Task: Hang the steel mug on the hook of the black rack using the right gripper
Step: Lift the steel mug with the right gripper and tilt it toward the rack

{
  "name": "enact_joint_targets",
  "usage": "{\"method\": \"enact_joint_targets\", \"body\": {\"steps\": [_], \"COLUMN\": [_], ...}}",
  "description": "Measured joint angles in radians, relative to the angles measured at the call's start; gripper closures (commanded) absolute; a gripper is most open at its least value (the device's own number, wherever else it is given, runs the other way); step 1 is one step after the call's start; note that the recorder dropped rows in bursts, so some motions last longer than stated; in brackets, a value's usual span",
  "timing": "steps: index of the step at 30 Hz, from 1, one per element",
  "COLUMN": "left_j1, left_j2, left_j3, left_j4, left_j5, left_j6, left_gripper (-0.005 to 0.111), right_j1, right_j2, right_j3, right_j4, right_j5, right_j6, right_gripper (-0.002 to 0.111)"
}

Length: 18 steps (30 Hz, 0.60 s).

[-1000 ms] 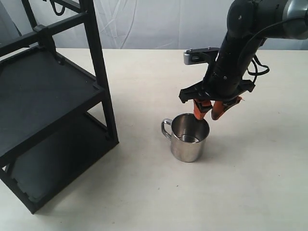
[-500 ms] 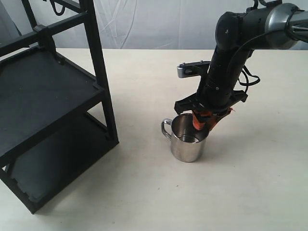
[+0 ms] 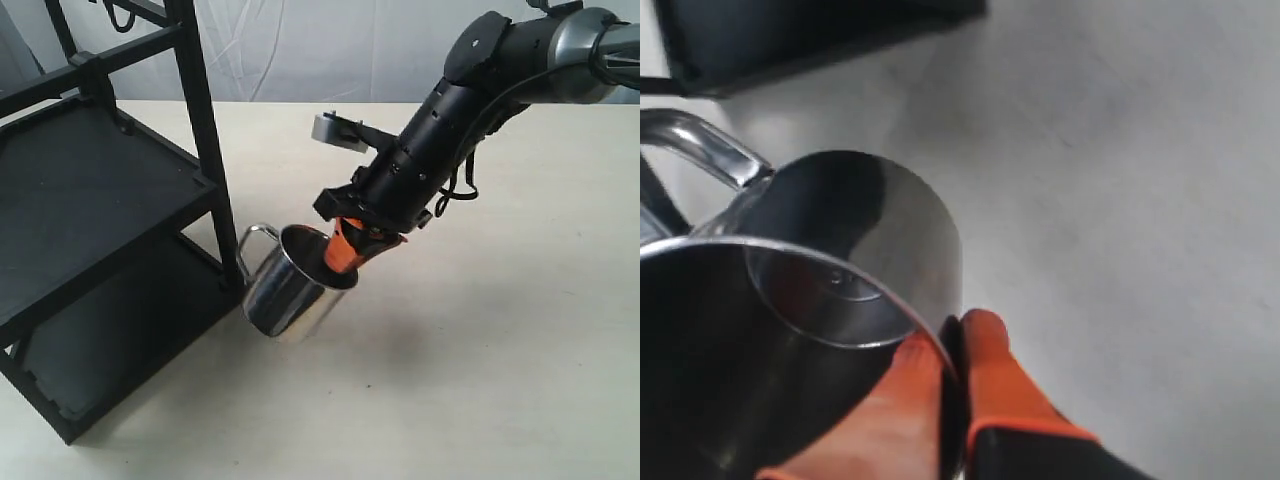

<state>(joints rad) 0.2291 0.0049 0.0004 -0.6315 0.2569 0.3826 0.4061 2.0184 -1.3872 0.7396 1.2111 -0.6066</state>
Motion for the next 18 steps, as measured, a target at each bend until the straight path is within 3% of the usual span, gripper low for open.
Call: {"method": "enact_joint_targets", "body": {"steps": [7, 18], "left_j1": [0.000, 0.000], "left_j2": [0.000, 0.000], "left_j3": [0.000, 0.000], "left_j4": [0.008, 0.018], "left_j5": [0.000, 0.000], "left_j6": [0.000, 0.000], "left_gripper": [0.105, 0.105], "right_j1": [0.001, 0.037], "right_j2": [-0.098, -0.263], "right_j3": [0.000, 0.002], "right_j4": [0.198, 0.207], "right_j5": [0.000, 0.000], "right_j6": [-0.096, -0.083], "right_gripper": [0.109, 0.109]}}
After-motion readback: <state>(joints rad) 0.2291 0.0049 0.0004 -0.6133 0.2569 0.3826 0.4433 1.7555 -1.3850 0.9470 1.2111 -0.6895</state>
